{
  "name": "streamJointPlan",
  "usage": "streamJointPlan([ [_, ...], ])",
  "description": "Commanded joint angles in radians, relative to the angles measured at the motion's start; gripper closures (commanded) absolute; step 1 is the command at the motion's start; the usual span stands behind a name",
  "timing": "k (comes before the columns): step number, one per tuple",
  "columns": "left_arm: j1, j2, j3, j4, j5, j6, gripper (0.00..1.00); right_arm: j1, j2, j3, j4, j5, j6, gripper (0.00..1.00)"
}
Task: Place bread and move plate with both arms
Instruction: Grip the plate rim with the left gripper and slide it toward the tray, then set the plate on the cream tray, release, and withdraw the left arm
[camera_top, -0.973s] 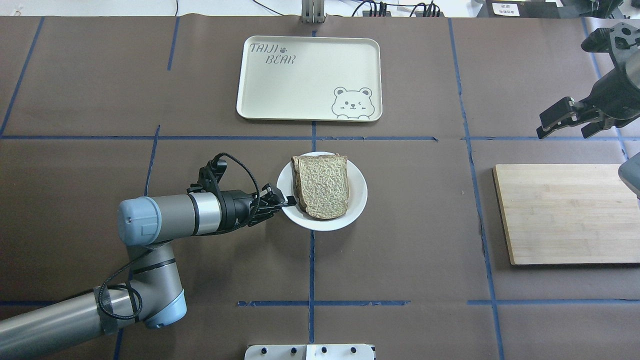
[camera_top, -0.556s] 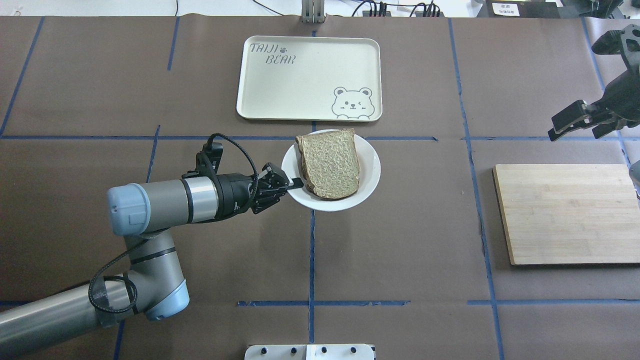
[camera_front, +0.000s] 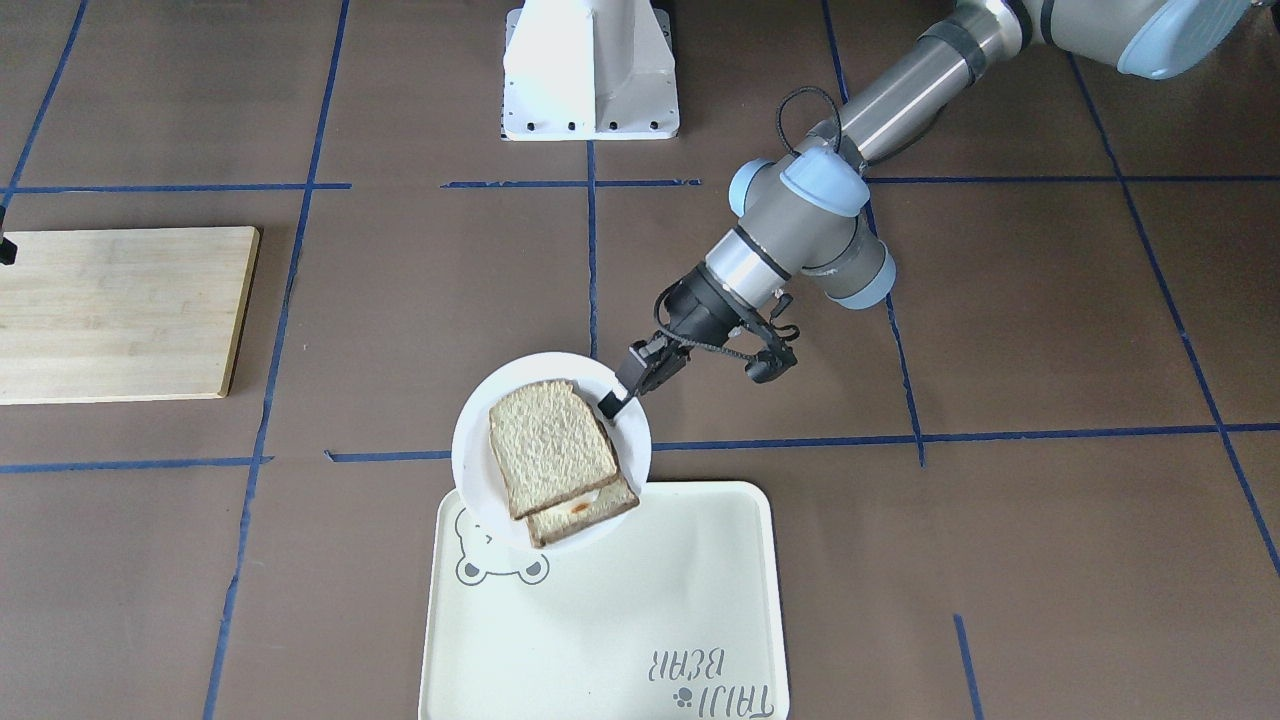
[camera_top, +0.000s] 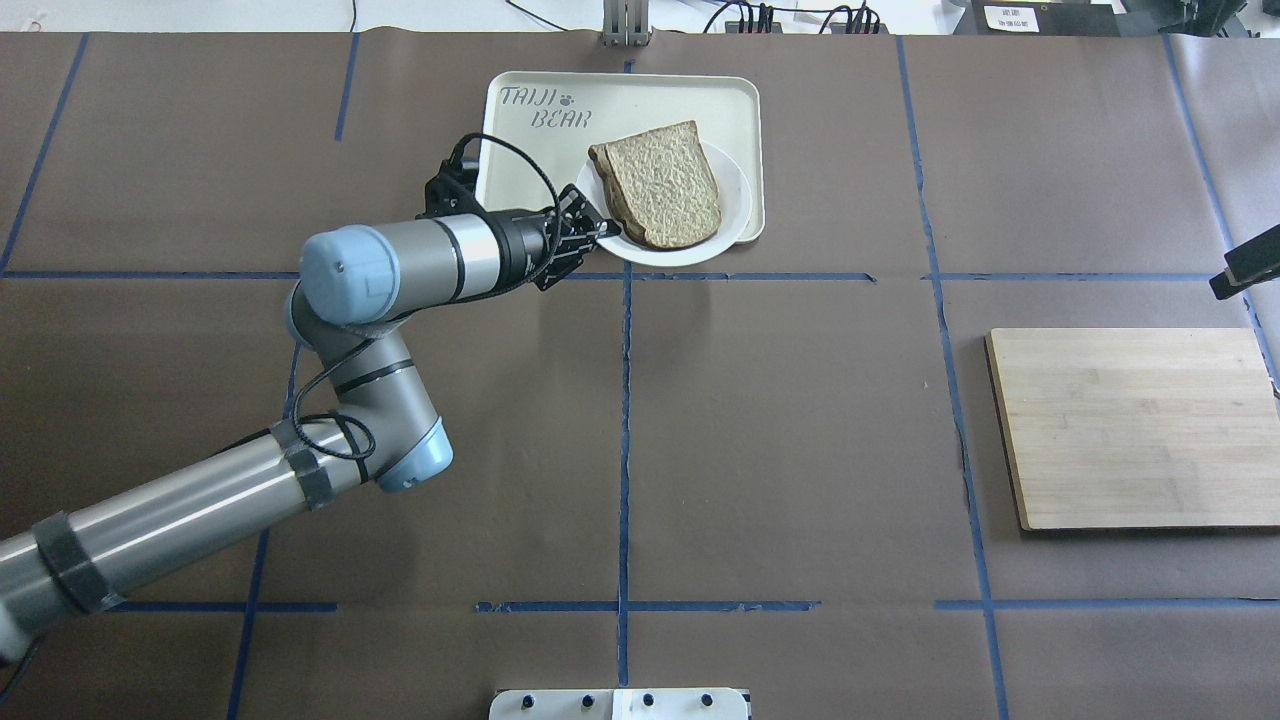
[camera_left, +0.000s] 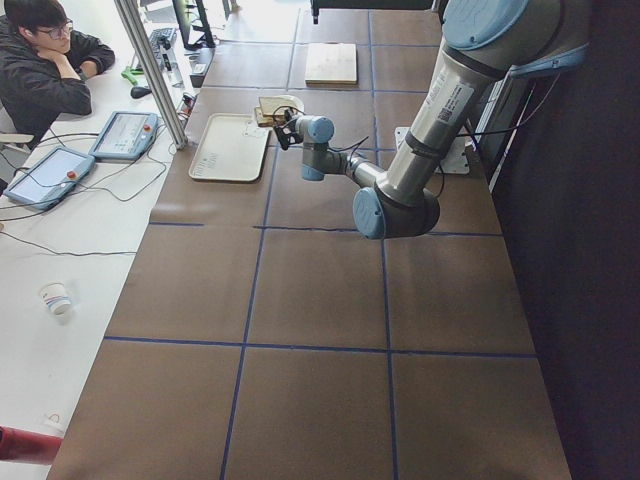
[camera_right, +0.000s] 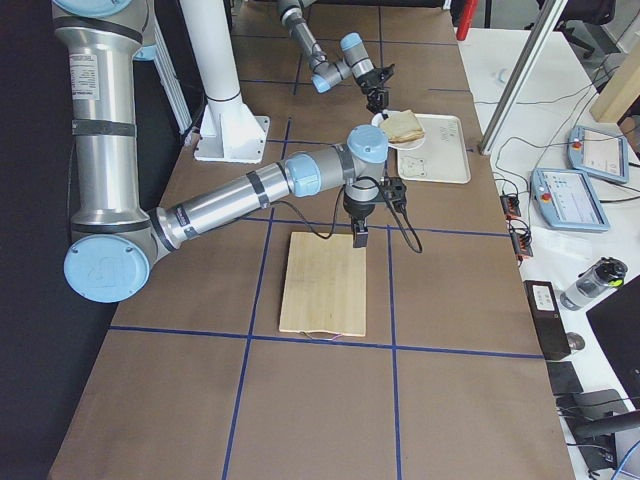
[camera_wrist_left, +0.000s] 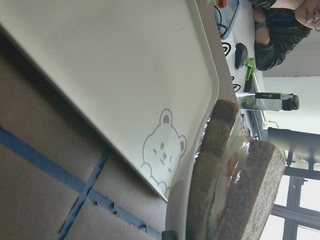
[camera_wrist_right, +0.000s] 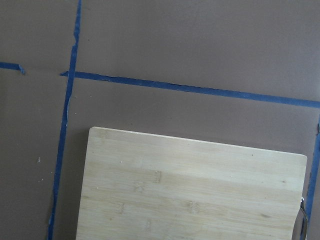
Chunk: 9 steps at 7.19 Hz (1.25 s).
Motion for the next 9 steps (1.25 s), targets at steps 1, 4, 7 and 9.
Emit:
streamJointPlan([
  [1,-0.060,-0.111,0.200,0.065,0.015,-0.072,1.00,0.022,0.007,-0.032,0.002,0.006,-0.012,0.00],
  [4,-0.057,-0.137,0.285,0.079,0.049,-0.108,1.00,0.028,0.031,-0.033,0.002,0.006,-0.017,0.00],
  [7,-0.037,-0.145,0.289,0.079,0.050,-0.108,0.92,0.028,0.032,-0.034,0.002,0.006,-0.015,0.00],
  [9,-0.045,-0.136,0.282,0.081,0.040,-0.081,0.00,0.030,0.032,-0.033,0.002,0.006,-0.012,0.00],
])
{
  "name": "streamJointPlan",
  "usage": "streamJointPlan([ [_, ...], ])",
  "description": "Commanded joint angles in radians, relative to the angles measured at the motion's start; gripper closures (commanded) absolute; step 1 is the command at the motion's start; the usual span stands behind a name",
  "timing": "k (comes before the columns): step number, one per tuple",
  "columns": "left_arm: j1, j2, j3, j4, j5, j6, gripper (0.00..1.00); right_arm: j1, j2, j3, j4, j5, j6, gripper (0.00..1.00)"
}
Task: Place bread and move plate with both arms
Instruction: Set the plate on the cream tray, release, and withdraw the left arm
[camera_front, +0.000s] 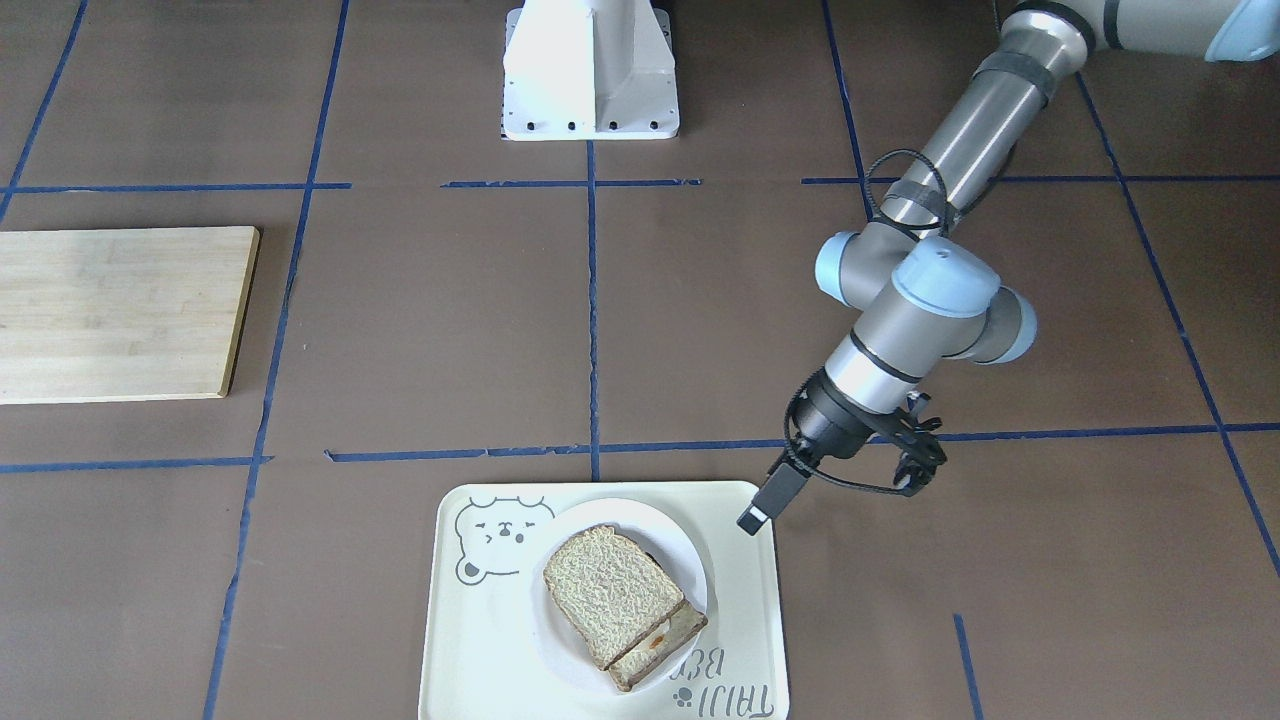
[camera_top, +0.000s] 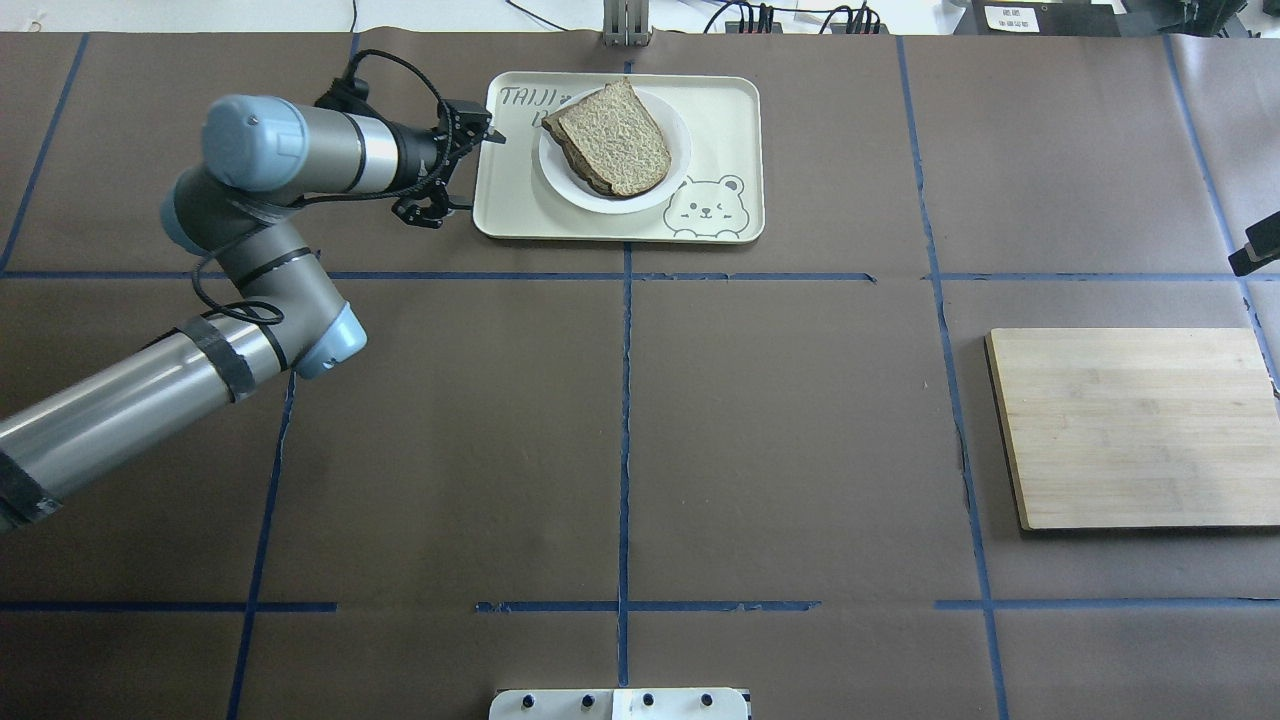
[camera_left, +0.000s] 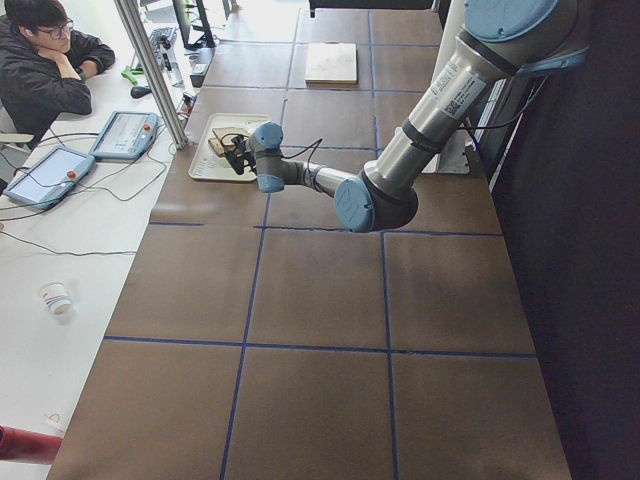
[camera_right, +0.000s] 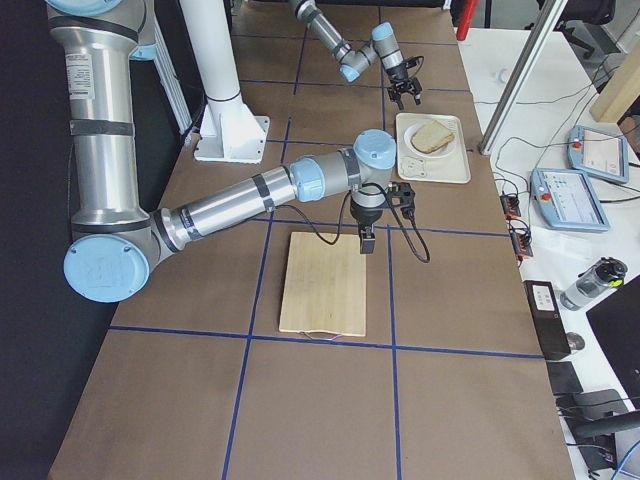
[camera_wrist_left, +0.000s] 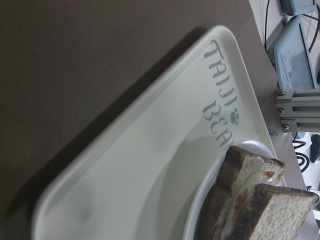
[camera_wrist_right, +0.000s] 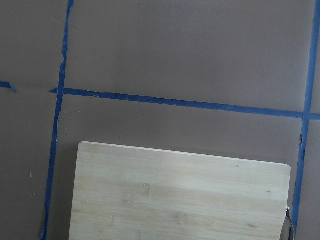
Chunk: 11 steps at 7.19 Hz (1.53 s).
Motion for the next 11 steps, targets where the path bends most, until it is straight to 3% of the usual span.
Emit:
streamJointPlan([
  [1,-0.167,0.146,-0.121,0.053,-0.222,0.190,0.00,0.001,0.006,0.003,0.002,0.001,-0.005,0.00],
  [3,-0.360,0.256,-0.149,0.053,-0.408,0.464,0.00,0.001,0.007,0.005,0.000,-0.005,-0.005,0.00],
  [4,-0.436,0.325,-0.151,0.053,-0.450,0.653,0.00,0.001,0.000,0.000,0.000,-0.007,-0.002,0.00],
  [6,-0.529,0.404,-0.152,0.099,-0.415,0.917,0.00,0.003,-0.002,-0.001,0.000,-0.014,0.003,0.00],
  [7,-0.550,0.435,-0.166,0.122,-0.345,1.017,0.00,0.006,-0.002,-0.001,0.000,-0.014,0.003,0.00],
  [8,-0.554,0.494,-0.241,0.238,-0.290,1.167,0.00,0.009,-0.002,-0.001,0.000,-0.014,0.003,0.00],
  [10,-0.568,0.635,-0.571,0.712,-0.163,1.477,0.00,0.020,-0.008,-0.009,-0.008,-0.014,0.004,0.00],
  [11,-0.568,0.677,-0.615,0.847,-0.145,1.647,0.00,0.040,-0.009,-0.032,-0.011,-0.008,0.001,0.00],
])
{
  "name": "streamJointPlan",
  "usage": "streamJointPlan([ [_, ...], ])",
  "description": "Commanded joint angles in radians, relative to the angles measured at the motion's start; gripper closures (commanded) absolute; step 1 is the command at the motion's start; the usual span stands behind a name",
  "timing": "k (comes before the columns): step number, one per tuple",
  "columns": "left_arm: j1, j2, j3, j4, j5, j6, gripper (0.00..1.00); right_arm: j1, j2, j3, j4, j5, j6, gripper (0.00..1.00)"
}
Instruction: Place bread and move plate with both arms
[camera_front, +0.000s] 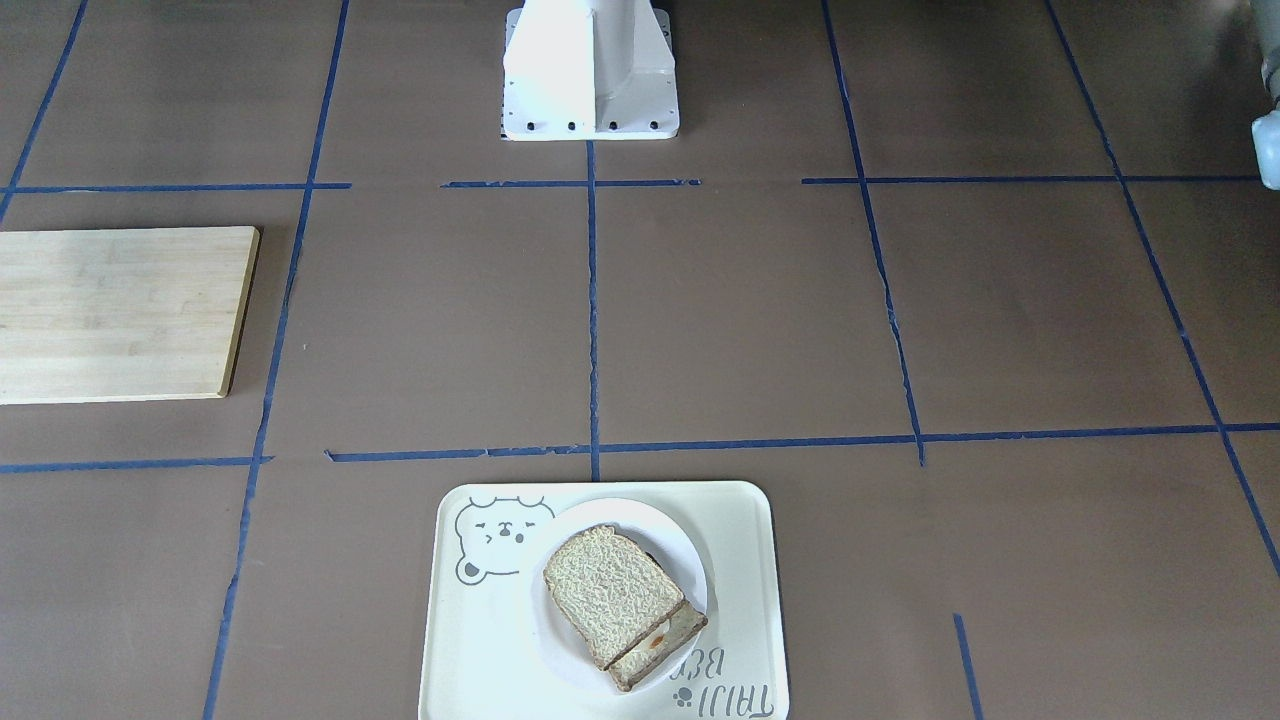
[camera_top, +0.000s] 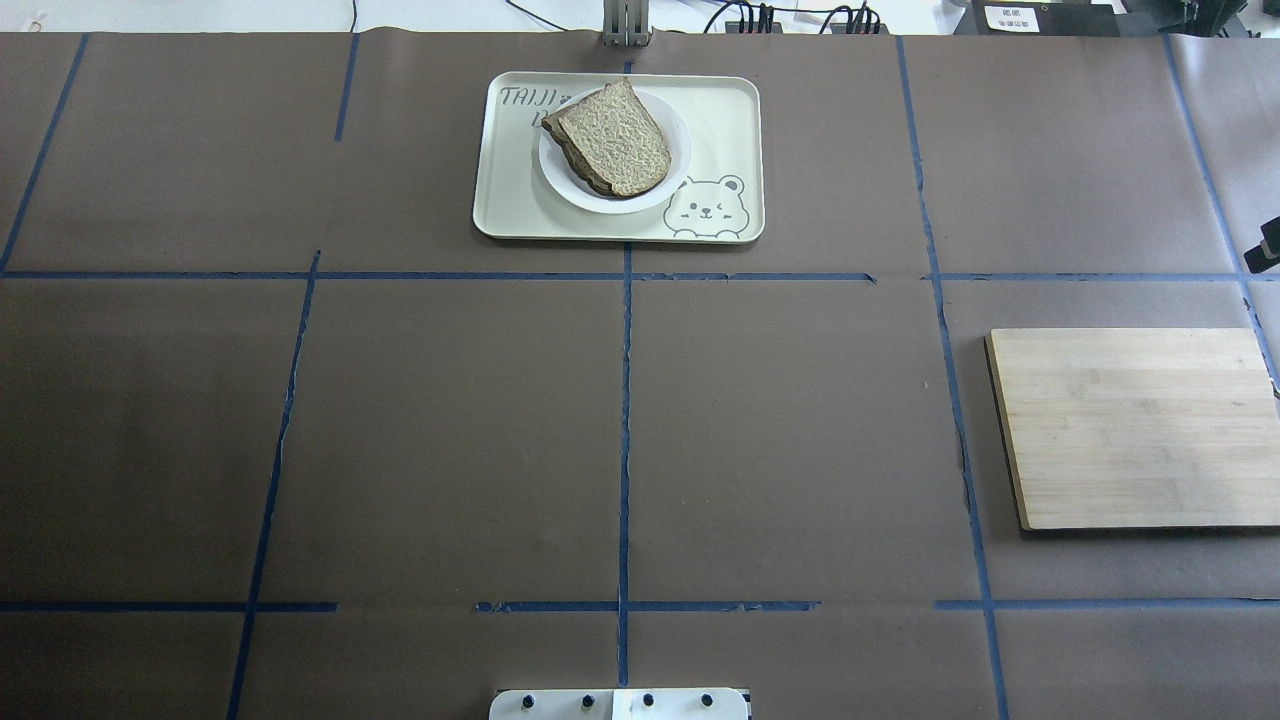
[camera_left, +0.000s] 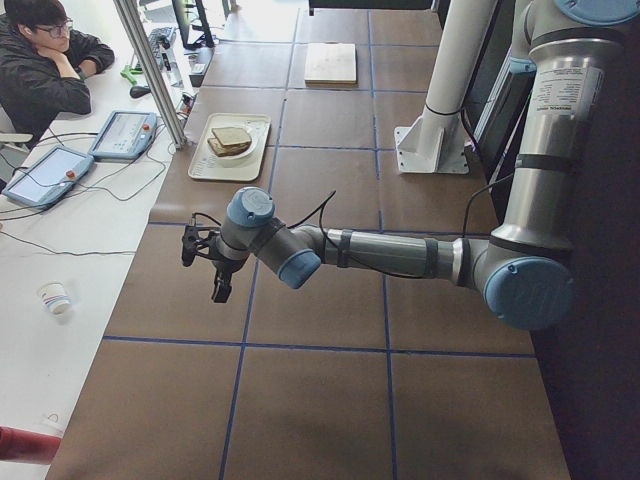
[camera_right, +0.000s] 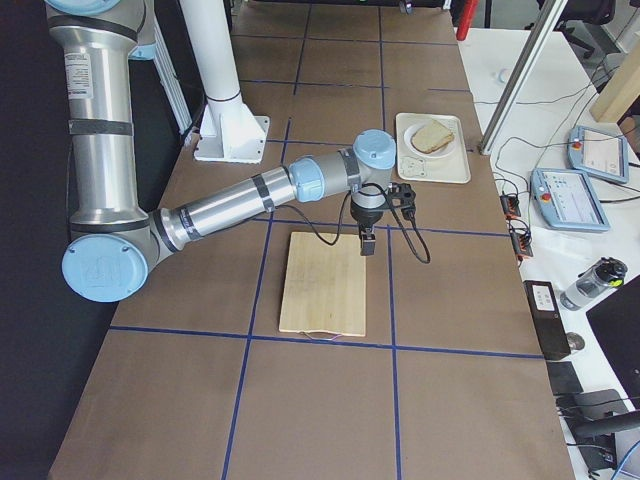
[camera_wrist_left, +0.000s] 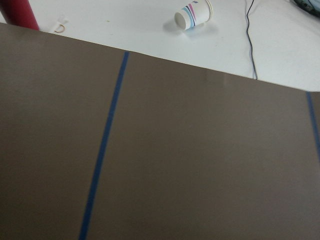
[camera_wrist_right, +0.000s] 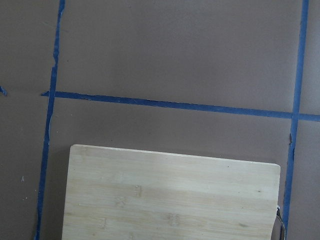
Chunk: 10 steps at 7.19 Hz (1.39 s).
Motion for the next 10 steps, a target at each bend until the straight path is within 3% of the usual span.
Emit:
streamJointPlan([
  [1,-0.004,0.100,-0.093,0.235,0.031,0.340,0.00,0.040,-0.002,-0.050,-0.004,0.013,-0.003,0.00],
  [2,-0.022,0.112,-0.066,0.265,-0.033,0.421,0.00,0.054,-0.007,-0.076,-0.003,0.036,-0.005,0.00],
  [3,-0.078,0.114,-0.014,0.301,-0.178,0.505,0.00,0.074,-0.027,-0.096,0.002,0.054,-0.008,0.00],
  [4,-0.111,0.132,0.010,0.317,-0.211,0.621,0.00,0.096,-0.035,-0.097,0.002,0.069,-0.009,0.00],
  [6,-0.174,0.129,0.008,0.512,-0.213,0.824,0.00,0.110,-0.057,-0.097,0.002,0.069,-0.022,0.00],
  [7,-0.179,0.122,-0.004,0.606,-0.213,0.839,0.00,0.126,-0.070,-0.097,-0.003,0.069,-0.063,0.00],
  [10,-0.179,0.125,-0.002,0.607,-0.246,0.824,0.00,0.134,-0.082,-0.106,-0.008,0.068,-0.083,0.00],
])
